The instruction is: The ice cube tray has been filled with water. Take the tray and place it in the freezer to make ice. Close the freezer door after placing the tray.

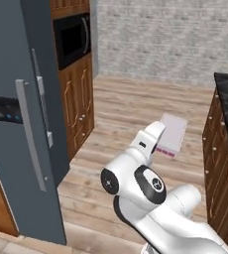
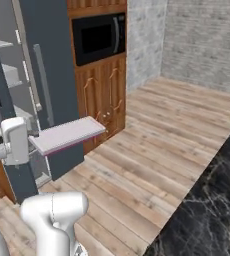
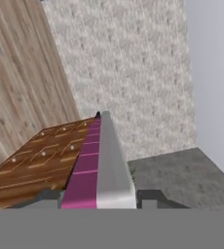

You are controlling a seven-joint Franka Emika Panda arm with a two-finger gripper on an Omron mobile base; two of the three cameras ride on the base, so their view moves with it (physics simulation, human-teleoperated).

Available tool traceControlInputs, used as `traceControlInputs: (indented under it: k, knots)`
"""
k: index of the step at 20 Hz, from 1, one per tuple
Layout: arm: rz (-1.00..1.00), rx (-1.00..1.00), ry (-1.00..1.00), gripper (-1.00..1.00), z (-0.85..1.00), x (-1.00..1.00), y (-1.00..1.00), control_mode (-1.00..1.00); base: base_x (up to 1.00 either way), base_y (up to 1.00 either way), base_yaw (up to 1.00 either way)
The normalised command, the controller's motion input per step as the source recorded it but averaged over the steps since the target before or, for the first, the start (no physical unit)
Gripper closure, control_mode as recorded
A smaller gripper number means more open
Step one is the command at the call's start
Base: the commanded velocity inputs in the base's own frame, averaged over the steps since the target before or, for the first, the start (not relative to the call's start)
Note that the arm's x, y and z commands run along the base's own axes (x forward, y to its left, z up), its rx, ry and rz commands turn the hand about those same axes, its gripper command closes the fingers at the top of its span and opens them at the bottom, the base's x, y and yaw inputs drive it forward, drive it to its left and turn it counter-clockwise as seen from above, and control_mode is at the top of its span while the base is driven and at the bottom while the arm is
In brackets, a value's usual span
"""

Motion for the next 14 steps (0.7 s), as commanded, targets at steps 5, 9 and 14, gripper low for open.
traceControlInputs:
  k: [5, 9, 14]
  knots:
    - [0.00, 0.00, 0.00, 1.00, 0.00, 0.00, 0.00, 1.00, 1.00, 0.00, -0.41]
    - [0.00, 0.00, 0.00, 1.00, 0.00, 0.00, 0.00, 1.00, 1.00, 0.03, -0.44]
    - [0.00, 0.00, 0.00, 1.00, 0.00, 0.00, 0.00, 1.00, 0.87, 0.01, -0.29]
